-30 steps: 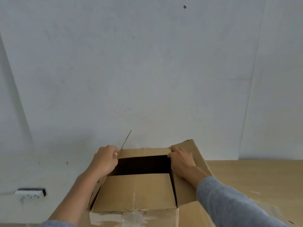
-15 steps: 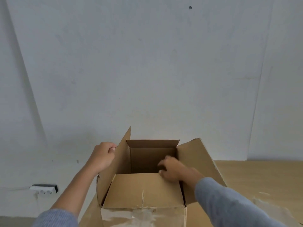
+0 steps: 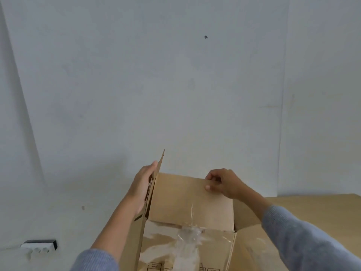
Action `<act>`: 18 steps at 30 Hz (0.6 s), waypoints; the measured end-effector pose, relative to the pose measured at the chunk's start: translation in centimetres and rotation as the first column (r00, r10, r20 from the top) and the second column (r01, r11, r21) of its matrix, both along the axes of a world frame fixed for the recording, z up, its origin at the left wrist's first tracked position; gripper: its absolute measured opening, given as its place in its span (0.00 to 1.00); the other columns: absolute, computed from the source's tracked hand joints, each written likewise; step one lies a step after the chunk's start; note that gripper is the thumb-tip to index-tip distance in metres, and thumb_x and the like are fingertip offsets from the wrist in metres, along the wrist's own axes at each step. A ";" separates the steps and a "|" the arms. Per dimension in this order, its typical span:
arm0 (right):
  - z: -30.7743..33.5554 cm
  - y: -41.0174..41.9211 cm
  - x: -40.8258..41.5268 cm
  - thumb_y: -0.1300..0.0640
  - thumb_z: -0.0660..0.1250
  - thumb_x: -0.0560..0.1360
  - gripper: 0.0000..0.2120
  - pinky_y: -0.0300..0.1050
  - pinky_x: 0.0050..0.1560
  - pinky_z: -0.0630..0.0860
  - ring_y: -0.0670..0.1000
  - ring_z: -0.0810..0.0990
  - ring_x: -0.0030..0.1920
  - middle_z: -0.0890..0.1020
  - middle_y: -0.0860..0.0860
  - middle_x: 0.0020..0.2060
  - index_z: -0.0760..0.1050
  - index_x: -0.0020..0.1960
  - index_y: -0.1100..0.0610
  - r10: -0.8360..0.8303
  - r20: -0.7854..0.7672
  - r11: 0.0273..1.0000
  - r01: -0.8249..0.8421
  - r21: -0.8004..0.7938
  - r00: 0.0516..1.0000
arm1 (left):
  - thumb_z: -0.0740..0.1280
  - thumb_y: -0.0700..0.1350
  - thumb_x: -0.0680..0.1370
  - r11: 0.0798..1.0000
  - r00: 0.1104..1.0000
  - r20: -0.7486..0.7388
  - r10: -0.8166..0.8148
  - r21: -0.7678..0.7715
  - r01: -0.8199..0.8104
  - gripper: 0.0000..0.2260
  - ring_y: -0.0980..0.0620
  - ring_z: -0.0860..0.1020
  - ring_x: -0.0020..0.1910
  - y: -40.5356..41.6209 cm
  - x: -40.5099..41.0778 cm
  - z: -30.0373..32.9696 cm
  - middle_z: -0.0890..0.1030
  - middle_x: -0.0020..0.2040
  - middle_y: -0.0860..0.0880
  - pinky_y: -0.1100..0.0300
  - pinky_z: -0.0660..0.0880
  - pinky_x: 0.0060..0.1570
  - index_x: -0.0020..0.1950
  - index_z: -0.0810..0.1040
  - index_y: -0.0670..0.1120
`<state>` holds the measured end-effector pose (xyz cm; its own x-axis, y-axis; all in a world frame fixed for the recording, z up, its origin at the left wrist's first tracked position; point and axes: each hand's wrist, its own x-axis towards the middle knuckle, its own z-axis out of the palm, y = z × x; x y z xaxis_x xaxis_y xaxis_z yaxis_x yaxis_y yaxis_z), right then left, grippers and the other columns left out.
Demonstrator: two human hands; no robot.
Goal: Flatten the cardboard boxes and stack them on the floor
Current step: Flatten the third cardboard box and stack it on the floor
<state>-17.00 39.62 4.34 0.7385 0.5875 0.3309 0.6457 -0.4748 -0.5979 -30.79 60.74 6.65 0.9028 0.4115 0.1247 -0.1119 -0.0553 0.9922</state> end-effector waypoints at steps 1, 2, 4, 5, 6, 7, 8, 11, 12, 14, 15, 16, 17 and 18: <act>0.5 -0.9 0.1 0.58 0.72 0.71 0.03 0.31 0.34 0.69 0.43 0.73 0.34 0.77 0.45 0.32 0.78 0.42 0.54 -0.017 0.007 0.999 0.016 0.046 1.000 | 0.63 0.63 0.69 0.999 0.998 0.057 0.021 0.041 -0.024 0.23 0.43 0.77 0.53 -0.8 0.4 0.1 0.80 0.49 0.43 0.49 0.73 0.56 0.52 0.76 0.46; 1.1 -1.8 0.1 0.58 0.72 0.70 0.03 0.30 0.34 0.70 0.43 0.73 0.34 0.77 0.44 0.32 0.78 0.41 0.53 -0.038 0.021 0.995 0.036 0.091 0.999 | 0.66 0.63 0.66 0.996 0.992 0.124 0.040 0.073 -0.049 0.23 0.44 0.77 0.54 -1.7 0.6 0.2 0.79 0.50 0.44 0.50 0.73 0.57 0.50 0.75 0.47; 2.2 -3.5 0.2 0.60 0.73 0.69 0.03 0.26 0.33 0.70 0.42 0.75 0.34 0.79 0.44 0.33 0.80 0.41 0.53 -0.081 0.049 0.984 0.072 0.165 0.995 | 0.71 0.56 0.65 0.980 0.968 0.240 0.074 0.161 -0.115 0.20 0.51 0.78 0.53 -3.5 1.0 0.4 0.78 0.50 0.50 0.58 0.73 0.52 0.50 0.73 0.47; 2.8 -4.3 0.2 0.60 0.73 0.69 0.03 0.25 0.33 0.70 0.42 0.77 0.35 0.80 0.45 0.34 0.81 0.42 0.55 -0.100 0.068 0.978 0.086 0.188 0.993 | 0.74 0.51 0.65 0.970 0.961 0.266 0.081 0.199 -0.137 0.21 0.56 0.78 0.51 -4.4 1.2 0.5 0.77 0.51 0.52 0.62 0.73 0.50 0.54 0.72 0.47; 3.3 -5.0 0.2 0.60 0.73 0.69 0.04 0.25 0.35 0.71 0.43 0.78 0.37 0.81 0.46 0.35 0.81 0.44 0.56 -0.120 0.089 0.974 0.100 0.204 0.989 | 0.76 0.44 0.65 0.961 0.953 0.289 0.093 0.225 -0.163 0.24 0.62 0.76 0.50 -5.3 1.4 0.6 0.76 0.51 0.55 0.65 0.73 0.49 0.57 0.70 0.48; 3.9 -5.8 0.1 0.60 0.74 0.68 0.06 0.27 0.37 0.71 0.45 0.79 0.39 0.82 0.48 0.37 0.82 0.45 0.57 -0.142 0.106 0.969 0.116 0.218 0.984 | 0.77 0.39 0.65 0.950 0.942 0.312 0.120 0.241 -0.201 0.28 0.65 0.75 0.49 -6.1 1.6 0.7 0.75 0.50 0.58 0.67 0.73 0.48 0.60 0.69 0.49; 4.4 -6.5 0.1 0.61 0.74 0.68 0.07 0.29 0.40 0.72 0.47 0.79 0.42 0.83 0.50 0.39 0.82 0.46 0.58 -0.161 0.114 0.962 0.130 0.239 0.980 | 0.77 0.36 0.64 0.938 0.929 0.337 0.154 0.247 -0.245 0.31 0.67 0.74 0.49 -6.7 1.9 0.7 0.74 0.49 0.60 0.66 0.74 0.49 0.62 0.68 0.50; 5.4 -8.6 -0.2 0.62 0.74 0.68 0.11 0.41 0.52 0.75 0.51 0.79 0.48 0.82 0.52 0.45 0.82 0.50 0.61 -0.206 0.110 0.938 0.164 0.305 0.972 | 0.77 0.35 0.64 0.920 0.891 0.406 0.205 0.230 -0.316 0.31 0.63 0.76 0.48 -8.8 2.5 1.5 0.75 0.47 0.60 0.61 0.74 0.54 0.63 0.70 0.47; 5.7 -9.4 -0.4 0.62 0.74 0.68 0.12 0.42 0.53 0.74 0.51 0.79 0.49 0.82 0.52 0.45 0.81 0.51 0.61 -0.219 0.121 0.935 0.173 0.311 0.968 | 0.76 0.35 0.64 0.919 0.885 0.421 0.199 0.235 -0.318 0.30 0.60 0.77 0.48 -9.5 2.5 2.0 0.76 0.46 0.58 0.62 0.74 0.52 0.63 0.71 0.46; 6.3 -10.8 -0.6 0.62 0.74 0.68 0.11 0.41 0.52 0.73 0.51 0.79 0.50 0.82 0.51 0.45 0.81 0.51 0.60 -0.237 0.144 0.929 0.181 0.323 0.961 | 0.75 0.36 0.66 0.921 0.882 0.437 0.174 0.245 -0.303 0.28 0.58 0.78 0.47 -10.6 2.8 2.9 0.77 0.46 0.57 0.67 0.72 0.46 0.63 0.72 0.46; 6.6 -11.5 -0.6 0.62 0.73 0.69 0.11 0.40 0.51 0.72 0.51 0.79 0.49 0.81 0.50 0.44 0.81 0.51 0.60 -0.244 0.150 0.926 0.184 0.331 0.958 | 0.75 0.36 0.67 0.924 0.881 0.446 0.158 0.249 -0.291 0.27 0.60 0.78 0.46 -11.1 2.8 3.4 0.77 0.46 0.57 0.69 0.72 0.44 0.63 0.73 0.46; 6.9 -12.1 -0.7 0.62 0.73 0.69 0.11 0.39 0.50 0.72 0.50 0.79 0.49 0.81 0.50 0.44 0.81 0.51 0.60 -0.248 0.154 0.923 0.185 0.337 0.957 | 0.74 0.36 0.67 0.930 0.881 0.453 0.136 0.247 -0.271 0.26 0.62 0.78 0.46 -11.6 2.8 3.9 0.78 0.47 0.58 0.68 0.73 0.44 0.63 0.73 0.47; 7.1 -12.5 -0.6 0.61 0.73 0.69 0.11 0.37 0.49 0.71 0.50 0.78 0.49 0.81 0.50 0.44 0.81 0.52 0.59 -0.250 0.158 0.922 0.186 0.339 0.955 | 0.74 0.36 0.68 0.938 0.880 0.463 0.109 0.245 -0.245 0.25 0.62 0.78 0.47 -12.2 2.6 4.5 0.78 0.48 0.56 0.67 0.74 0.45 0.63 0.73 0.48; 7.2 -12.9 -0.6 0.60 0.73 0.70 0.12 0.37 0.50 0.71 0.49 0.77 0.49 0.81 0.49 0.45 0.81 0.52 0.59 -0.257 0.167 0.921 0.189 0.341 0.952 | 0.73 0.35 0.68 0.942 0.877 0.474 0.074 0.256 -0.218 0.24 0.60 0.78 0.48 -12.8 2.6 5.2 0.79 0.49 0.54 0.65 0.75 0.47 0.62 0.73 0.49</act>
<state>-17.55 26.70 11.53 0.7342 0.2548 0.6293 0.6692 -0.4278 -0.6075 -28.23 47.91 11.86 0.6488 0.4139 0.6386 -0.5106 -0.3855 0.7686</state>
